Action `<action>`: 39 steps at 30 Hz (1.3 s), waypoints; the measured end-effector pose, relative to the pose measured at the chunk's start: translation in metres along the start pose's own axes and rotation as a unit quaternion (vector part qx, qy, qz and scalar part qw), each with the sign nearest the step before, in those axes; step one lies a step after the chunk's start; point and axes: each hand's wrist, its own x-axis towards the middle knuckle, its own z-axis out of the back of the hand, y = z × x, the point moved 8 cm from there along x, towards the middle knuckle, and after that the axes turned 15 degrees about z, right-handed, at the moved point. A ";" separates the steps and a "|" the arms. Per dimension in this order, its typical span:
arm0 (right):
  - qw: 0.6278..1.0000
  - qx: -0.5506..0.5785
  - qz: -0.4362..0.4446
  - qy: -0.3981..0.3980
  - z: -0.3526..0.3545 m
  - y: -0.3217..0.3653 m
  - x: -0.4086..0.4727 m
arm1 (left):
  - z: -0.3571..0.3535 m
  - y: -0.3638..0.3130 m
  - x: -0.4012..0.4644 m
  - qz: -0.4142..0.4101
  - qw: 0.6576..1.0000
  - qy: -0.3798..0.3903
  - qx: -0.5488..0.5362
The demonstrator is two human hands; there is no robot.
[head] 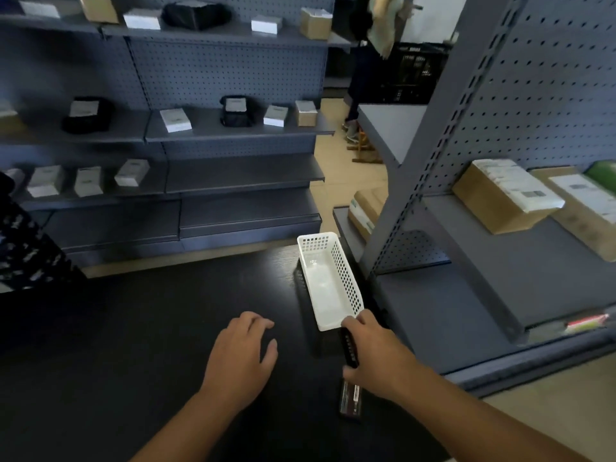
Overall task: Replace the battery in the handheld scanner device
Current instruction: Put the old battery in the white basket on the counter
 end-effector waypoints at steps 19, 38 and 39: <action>0.994 -0.057 0.053 0.077 -0.055 -0.087 0.214 | -0.027 0.025 0.051 0.150 0.989 -0.004 0.013; 0.967 -0.031 0.160 -0.194 -0.029 -0.053 0.084 | -0.061 0.032 0.024 0.180 0.982 0.047 -0.009; 0.968 -0.034 0.181 -0.172 -0.043 -0.049 0.061 | -0.062 0.030 0.022 0.174 0.983 0.050 -0.010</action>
